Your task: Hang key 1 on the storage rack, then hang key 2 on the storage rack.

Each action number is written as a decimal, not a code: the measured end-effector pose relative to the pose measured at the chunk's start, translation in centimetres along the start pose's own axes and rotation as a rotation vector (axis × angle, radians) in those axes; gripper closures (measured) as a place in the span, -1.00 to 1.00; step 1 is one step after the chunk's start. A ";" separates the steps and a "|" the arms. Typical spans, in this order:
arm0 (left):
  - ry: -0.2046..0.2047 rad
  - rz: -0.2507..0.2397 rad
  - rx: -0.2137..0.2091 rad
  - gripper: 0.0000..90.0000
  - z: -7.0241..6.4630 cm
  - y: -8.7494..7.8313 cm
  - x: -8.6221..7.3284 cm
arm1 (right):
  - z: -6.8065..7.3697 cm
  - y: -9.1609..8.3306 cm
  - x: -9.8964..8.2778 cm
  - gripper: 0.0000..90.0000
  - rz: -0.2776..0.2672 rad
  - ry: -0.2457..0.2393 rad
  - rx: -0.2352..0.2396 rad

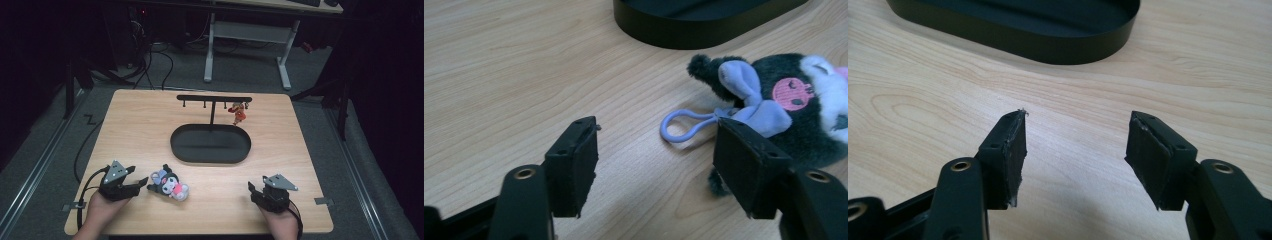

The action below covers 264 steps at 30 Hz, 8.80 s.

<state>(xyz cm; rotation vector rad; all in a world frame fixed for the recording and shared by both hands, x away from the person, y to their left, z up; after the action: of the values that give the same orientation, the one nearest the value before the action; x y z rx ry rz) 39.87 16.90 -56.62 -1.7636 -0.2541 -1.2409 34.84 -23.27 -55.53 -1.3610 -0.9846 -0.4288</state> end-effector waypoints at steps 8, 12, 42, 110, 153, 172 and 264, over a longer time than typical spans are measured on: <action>-0.049 0.003 0.034 0.64 0.4 -0.1 0.2 | -1.0 -0.9 -1.0 -0.04 -0.030 0.085 0.011; -0.041 0.040 0.043 0.94 0.2 0.3 -0.2 | -0.8 -0.7 -1.0 -0.03 -0.030 0.076 0.020; 0.272 0.087 -0.206 0.98 -13.6 6.8 2.4 | -1.9 -3.5 -5.0 -0.01 0.028 0.147 -0.016; -0.015 -0.011 0.047 -0.13 -0.1 1.3 0.7 | 2.9 1.0 -1.5 0.02 0.078 0.097 0.110; 0.019 -0.013 0.001 -0.13 -1.0 1.8 1.3 | 3.3 -1.5 -1.2 -0.55 0.492 -0.056 0.148; 0.016 -0.004 -0.014 -0.12 -1.0 1.5 1.0 | 3.4 -0.8 -0.4 -0.47 0.684 -0.086 0.152; 0.043 0.015 -0.050 -0.12 -1.7 2.2 1.2 | 0.9 -0.9 17.1 0.16 0.609 -0.054 0.115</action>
<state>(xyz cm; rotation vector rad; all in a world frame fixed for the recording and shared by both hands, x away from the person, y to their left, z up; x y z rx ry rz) 40.76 14.01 -56.76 -1.7758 -0.1867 -1.2829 43.35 -17.94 -41.58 -1.4907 -0.5817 0.1229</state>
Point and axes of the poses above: each handheld gripper's, and its own axes: y roughly forward along the jaws, x roughly out of its top, z roughly to its left, the point moved 9 cm from there along y, roughly forward along the jaws, and after that the axes turned 3 degrees about -y, right-handed, at the moved point
